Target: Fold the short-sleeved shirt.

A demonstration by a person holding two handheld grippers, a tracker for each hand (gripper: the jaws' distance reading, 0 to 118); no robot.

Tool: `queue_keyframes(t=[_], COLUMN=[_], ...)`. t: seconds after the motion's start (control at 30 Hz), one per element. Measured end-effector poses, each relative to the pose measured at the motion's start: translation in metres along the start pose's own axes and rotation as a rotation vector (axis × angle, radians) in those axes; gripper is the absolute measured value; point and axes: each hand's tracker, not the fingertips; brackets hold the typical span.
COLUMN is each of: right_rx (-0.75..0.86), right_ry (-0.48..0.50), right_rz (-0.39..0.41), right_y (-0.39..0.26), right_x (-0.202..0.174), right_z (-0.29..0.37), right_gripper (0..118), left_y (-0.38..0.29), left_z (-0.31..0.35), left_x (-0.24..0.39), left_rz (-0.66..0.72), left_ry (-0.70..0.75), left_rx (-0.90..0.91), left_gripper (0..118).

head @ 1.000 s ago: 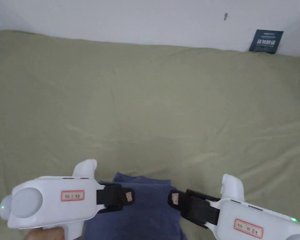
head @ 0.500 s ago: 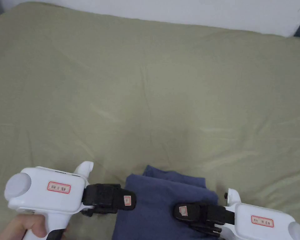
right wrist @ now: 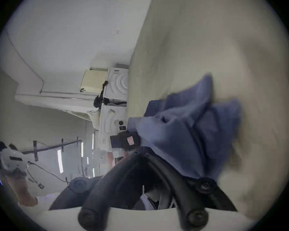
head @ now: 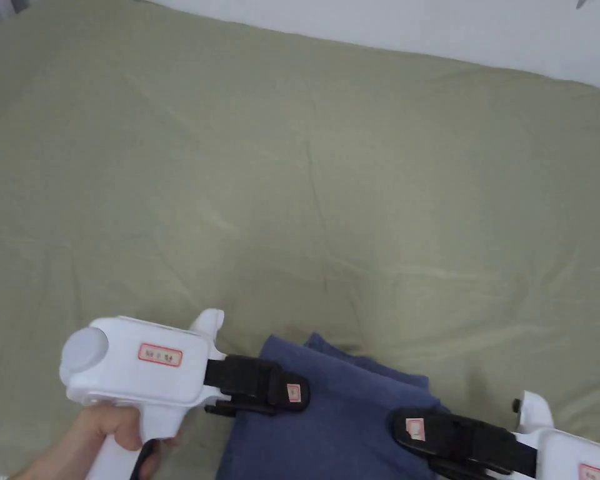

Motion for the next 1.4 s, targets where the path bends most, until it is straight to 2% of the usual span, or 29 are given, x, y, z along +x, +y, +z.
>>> queue_keyframes(t=[0.03,0.1,0.23,0.33,0.43,0.63,0.67,0.73,0.77,0.97,1.0,1.03,1.07,1.1,1.13,1.2,1.27,1.33,1.4], right_rx=[0.004,0.023,0.057,0.075,0.096,0.114,0.110,0.100,0.099,0.113,0.116,0.120,0.122,0.126,0.130,0.126,0.172,0.215,0.286], right_ry=[-0.007,-0.016,-0.040,-0.053,-0.065,-0.083,-0.082,-0.088,-0.092,-0.062,-0.056,-0.048,-0.045,-0.047,-0.048,-0.058,-0.119,-0.172,-0.291], right_rz=[0.012,0.045,0.110,0.141,0.146,0.115,0.109,0.115,0.121,0.138,0.152,0.162,0.169,0.191,0.215,0.272,0.353,0.434,0.566], right_y=[0.001,0.008,0.018,0.024,0.029,0.035,0.036,0.039,0.041,0.050,0.051,0.050,0.050,0.050,0.049,0.048,0.048,0.048,0.047], right_x=[-0.008,-0.017,-0.039,-0.049,-0.050,-0.035,-0.033,-0.033,-0.032,-0.036,-0.038,-0.043,-0.046,-0.051,-0.057,-0.068,-0.085,-0.107,-0.131], right_z=[0.003,0.012,0.020,0.019,0.013,0.004,0.003,0.002,0.003,0.015,0.018,0.022,0.026,0.031,0.037,0.050,0.061,0.072,0.079], right_gripper=[1,1,1,1,1,1,1,1,1,1,1,1,1,1,1,1,1,1,1], left_y=[0.009,0.026,0.064,0.085,0.109,0.125,0.126,0.116,0.115,0.096,0.084,0.079,0.072,0.066,0.071,0.063,0.058,0.049,0.030], left_z=[0.024,0.084,0.209,0.279,0.312,0.305,0.303,0.302,0.301,0.331,0.332,0.334,0.337,0.338,0.339,0.323,0.299,0.256,0.206], left_x=[0.001,0.001,-0.020,-0.046,-0.061,-0.063,-0.062,-0.054,-0.051,-0.027,-0.017,-0.005,0.006,0.021,0.020,0.039,0.064,0.099,0.144], left_rz=[0.001,-0.082,-0.058,-0.040,-0.030,-0.036,-0.046,-0.053,-0.059,-0.059,-0.064,-0.067,-0.079,-0.106,-0.145,-0.203,-0.211,-0.324,-0.380], left_ry=[0.010,0.129,0.292,0.320,0.360,0.374,0.380,0.419,0.434,0.597,0.615,0.629,0.649,0.660,0.700,0.834,0.716,0.724,0.715], left_rx=[0.013,0.050,0.114,0.126,0.084,0.021,0.018,0.028,0.021,0.134,0.184,0.218,0.282,0.337,0.385,0.448,0.492,0.542,0.606], left_gripper=[30,30,30,30,30,32,49,114,118,118,117,101,67,17,0,0,0,0,0])
